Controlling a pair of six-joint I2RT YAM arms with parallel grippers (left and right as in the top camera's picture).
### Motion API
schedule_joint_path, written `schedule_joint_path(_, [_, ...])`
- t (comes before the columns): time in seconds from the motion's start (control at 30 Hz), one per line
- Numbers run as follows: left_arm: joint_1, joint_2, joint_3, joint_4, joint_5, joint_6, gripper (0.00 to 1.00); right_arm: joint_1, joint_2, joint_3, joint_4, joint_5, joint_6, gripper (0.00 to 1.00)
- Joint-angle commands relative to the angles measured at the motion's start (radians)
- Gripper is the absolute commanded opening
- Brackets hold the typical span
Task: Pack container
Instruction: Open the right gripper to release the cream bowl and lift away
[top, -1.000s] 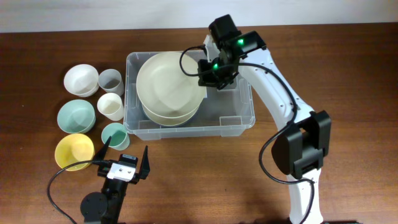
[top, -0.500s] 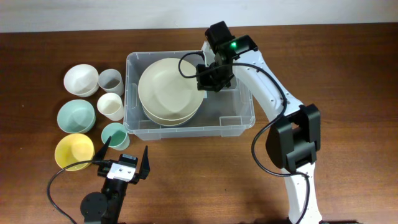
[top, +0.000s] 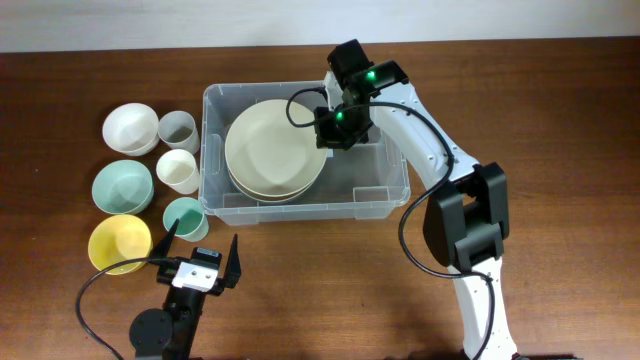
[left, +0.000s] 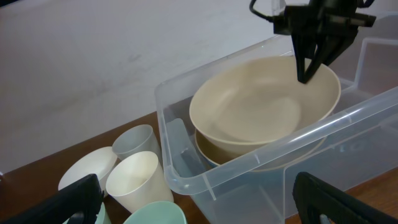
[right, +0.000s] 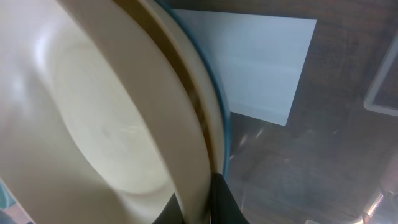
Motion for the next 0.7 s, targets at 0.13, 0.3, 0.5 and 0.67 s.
schedule_joint_path(0.13, [0.006, -0.006, -0.002, -0.005, 0.011, -0.003, 1.0, 0.005, 0.021, -0.003, 0.005, -0.003, 0.001, 0.06])
schedule_joint_path(0.3, [0.006, -0.006, -0.002, -0.005, 0.011, -0.003, 1.0, 0.005, 0.021, -0.003, 0.006, -0.003, 0.001, 0.1])
schedule_joint_path(0.5, [0.006, -0.006, -0.002, -0.005, 0.011, -0.003, 1.0, 0.005, 0.021, -0.003, 0.005, -0.003, 0.001, 0.25])
schedule_joint_path(0.67, [0.006, -0.006, -0.002, -0.005, 0.011, -0.003, 1.0, 0.005, 0.021, -0.003, 0.006, -0.007, 0.009, 0.27])
